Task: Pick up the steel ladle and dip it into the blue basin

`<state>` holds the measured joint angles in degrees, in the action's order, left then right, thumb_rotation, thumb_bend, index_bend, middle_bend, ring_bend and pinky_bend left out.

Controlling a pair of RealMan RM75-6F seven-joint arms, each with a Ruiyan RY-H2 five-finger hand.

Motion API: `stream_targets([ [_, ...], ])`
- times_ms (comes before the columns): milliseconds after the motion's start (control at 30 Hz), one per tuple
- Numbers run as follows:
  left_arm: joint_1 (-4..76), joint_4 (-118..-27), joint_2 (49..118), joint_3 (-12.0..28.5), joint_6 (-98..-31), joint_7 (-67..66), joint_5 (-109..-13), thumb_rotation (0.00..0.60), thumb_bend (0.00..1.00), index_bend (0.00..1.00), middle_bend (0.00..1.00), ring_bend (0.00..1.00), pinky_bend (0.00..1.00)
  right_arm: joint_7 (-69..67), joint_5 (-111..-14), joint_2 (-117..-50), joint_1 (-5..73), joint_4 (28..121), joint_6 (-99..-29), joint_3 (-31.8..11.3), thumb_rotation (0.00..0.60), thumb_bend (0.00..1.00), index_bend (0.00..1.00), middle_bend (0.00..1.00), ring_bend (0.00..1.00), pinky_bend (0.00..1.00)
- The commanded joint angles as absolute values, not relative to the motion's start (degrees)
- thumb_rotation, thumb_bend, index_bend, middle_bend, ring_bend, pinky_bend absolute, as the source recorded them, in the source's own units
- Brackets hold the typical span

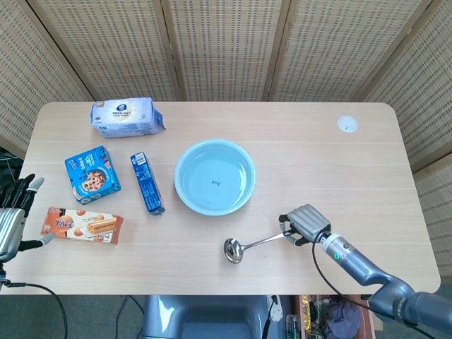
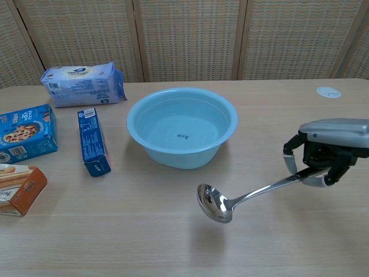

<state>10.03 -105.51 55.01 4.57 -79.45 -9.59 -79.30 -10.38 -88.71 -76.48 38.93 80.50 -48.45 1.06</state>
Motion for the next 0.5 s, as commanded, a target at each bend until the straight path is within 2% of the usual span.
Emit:
stream_targets([
  [33,10.04,-105.57,54.97,4.57,-79.45,-9.55,-79.3,0.6,0.0,0.0,0.0,0.0,0.0,-12.55,-89.89,-74.16,38.67,82.22,-49.95,1.31,0.6,0.73,0.72,0.91,0.87,1.0],
  [233,10.12,-105.66,54.96,4.54,-79.32,-9.55,-79.27,0.6,0.0,0.0,0.0,0.0,0.0,-14.84,-90.77,-70.24,38.8,85.42,-50.93,1.37,0.6,0.75,0.72,0.91,0.87,1.0],
  [500,10.11,-105.71,54.63,4.76,-79.33,-8.88,-78.88,0.6,0.0,0.0,0.0,0.0,0.0,-15.26,-88.77,-64.27,40.67,91.64,-49.36,-0.9,0.6,0.77,0.72,0.91,0.87,1.0],
])
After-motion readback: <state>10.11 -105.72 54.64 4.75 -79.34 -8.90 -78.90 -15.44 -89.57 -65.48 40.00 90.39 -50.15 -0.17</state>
